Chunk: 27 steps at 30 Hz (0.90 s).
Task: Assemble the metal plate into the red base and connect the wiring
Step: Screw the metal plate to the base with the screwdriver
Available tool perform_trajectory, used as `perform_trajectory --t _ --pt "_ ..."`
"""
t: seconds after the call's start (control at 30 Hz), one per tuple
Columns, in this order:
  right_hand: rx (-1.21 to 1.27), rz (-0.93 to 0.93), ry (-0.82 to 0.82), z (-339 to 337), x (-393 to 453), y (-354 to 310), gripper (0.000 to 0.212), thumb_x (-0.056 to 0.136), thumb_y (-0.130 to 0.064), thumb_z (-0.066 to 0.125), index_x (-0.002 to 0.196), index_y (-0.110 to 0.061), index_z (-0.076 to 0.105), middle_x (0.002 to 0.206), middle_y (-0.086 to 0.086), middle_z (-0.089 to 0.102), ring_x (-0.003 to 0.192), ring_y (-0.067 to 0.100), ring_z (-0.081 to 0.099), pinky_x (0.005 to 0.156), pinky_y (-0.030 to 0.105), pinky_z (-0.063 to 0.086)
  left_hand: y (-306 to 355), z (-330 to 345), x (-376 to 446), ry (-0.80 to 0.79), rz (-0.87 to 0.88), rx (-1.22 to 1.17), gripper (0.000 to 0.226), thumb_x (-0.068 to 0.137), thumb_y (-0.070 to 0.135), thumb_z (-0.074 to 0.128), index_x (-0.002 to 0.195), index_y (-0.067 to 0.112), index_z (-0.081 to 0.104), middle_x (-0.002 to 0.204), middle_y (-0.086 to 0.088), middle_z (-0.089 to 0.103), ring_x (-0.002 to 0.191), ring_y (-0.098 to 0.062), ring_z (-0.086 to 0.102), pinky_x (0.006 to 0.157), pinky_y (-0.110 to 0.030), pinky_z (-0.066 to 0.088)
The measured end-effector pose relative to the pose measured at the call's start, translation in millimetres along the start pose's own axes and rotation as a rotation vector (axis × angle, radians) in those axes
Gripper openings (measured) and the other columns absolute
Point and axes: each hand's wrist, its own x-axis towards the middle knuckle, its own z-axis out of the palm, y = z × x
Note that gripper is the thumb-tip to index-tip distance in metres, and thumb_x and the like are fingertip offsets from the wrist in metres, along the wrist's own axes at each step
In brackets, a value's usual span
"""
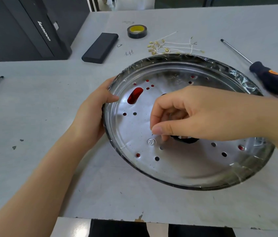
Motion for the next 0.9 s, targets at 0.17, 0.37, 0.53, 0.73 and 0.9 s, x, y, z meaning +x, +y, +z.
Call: perform_trajectory --t 0.17,0.37,0.53,0.73,0.9 --pt "-0.025 0.023 -0.005 0 1 -2 0.008 0.083 -0.041 0.060 0.083 -0.033 0.062 0.074 -0.020 0.070 0.064 0.001 0.064 0.063 0.015 0.050 1 0 -1 0.008 -0.005 -0.010 0.050 0.079 0.005 0.036 0.114 0.023 0.067 0.099 0.001 0.073 0.088 -0.014 0.070 0.066 -0.022 0.055" --pt "-0.132 0.003 0.019 -4 2 -9 0.012 0.078 -0.048 0.059 0.081 -0.038 0.064 0.081 -0.018 0.066 0.074 0.000 0.062 0.067 0.017 0.048 5 3 -2 0.003 -0.003 -0.006 0.045 0.078 0.005 0.038 0.109 0.021 0.066 0.090 0.003 0.073 0.077 -0.011 0.070 0.058 -0.018 0.053" --pt "-0.268 -0.171 0.003 13 7 -17 0.006 0.087 -0.036 0.062 0.085 -0.033 0.067 0.079 -0.018 0.065 0.084 -0.001 0.057 0.077 0.020 0.042 5 3 -2 0.014 -0.025 0.008 0.053 0.069 0.010 0.041 0.116 0.019 0.065 0.100 -0.003 0.073 0.091 -0.018 0.069 0.076 -0.029 0.057" --pt "-0.345 -0.266 0.026 19 6 -18 0.010 0.089 -0.032 0.063 0.088 -0.028 0.071 0.084 -0.014 0.061 0.085 0.004 0.054 0.080 0.030 0.043 6 5 -2 0.031 -0.035 0.032 0.053 0.066 0.011 0.042 0.113 0.021 0.065 0.095 0.001 0.073 0.088 -0.016 0.069 0.075 -0.026 0.056" --pt "-0.427 -0.272 0.023 22 9 -22 0.014 0.092 -0.036 0.057 0.094 -0.031 0.070 0.088 -0.015 0.057 0.083 0.000 0.047 0.081 0.028 0.043 7 6 -3 0.029 -0.034 0.034 0.052 0.065 0.011 0.042 0.110 0.021 0.066 0.097 0.000 0.073 0.088 -0.016 0.069 0.074 -0.026 0.054"
